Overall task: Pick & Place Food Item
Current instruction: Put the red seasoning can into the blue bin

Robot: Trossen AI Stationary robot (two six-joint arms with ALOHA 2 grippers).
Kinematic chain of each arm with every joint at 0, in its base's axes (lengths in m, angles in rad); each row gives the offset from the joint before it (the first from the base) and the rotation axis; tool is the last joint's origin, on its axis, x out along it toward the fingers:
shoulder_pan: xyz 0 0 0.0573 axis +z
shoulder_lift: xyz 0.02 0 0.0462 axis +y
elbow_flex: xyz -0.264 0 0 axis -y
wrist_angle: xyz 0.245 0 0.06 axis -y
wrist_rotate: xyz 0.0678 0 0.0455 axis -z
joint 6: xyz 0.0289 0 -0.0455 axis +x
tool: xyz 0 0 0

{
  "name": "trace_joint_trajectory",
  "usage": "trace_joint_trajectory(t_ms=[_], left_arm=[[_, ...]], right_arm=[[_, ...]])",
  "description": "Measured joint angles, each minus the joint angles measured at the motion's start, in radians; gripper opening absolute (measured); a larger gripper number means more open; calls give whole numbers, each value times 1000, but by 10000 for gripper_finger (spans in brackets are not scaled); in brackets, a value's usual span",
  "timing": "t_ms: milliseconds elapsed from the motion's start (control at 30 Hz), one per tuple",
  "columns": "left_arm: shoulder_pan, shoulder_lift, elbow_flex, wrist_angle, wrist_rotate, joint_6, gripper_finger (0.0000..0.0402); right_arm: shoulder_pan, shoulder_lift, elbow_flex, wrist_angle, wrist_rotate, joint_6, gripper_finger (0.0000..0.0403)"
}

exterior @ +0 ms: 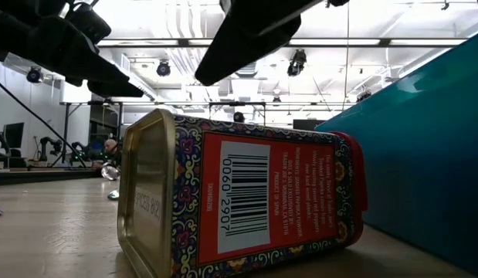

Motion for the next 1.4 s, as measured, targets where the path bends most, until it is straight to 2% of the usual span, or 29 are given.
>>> trace_joint_trajectory(t_ms=[467, 900, 1133, 1400], left_arm=[[0, 0, 0, -16, 0, 0, 393], [0, 0, 0, -20, 0, -1, 393], [0, 0, 0, -20, 0, -1, 392], [0, 0, 0, -20, 0, -4, 392]], right_arm=[[7, 72, 0, 28, -20, -49, 400], [0, 72, -1, 34, -31, -29, 400], [-15, 72, -18, 38, -73, -8, 400], [-22, 72, -53, 95, -82, -3, 400]])
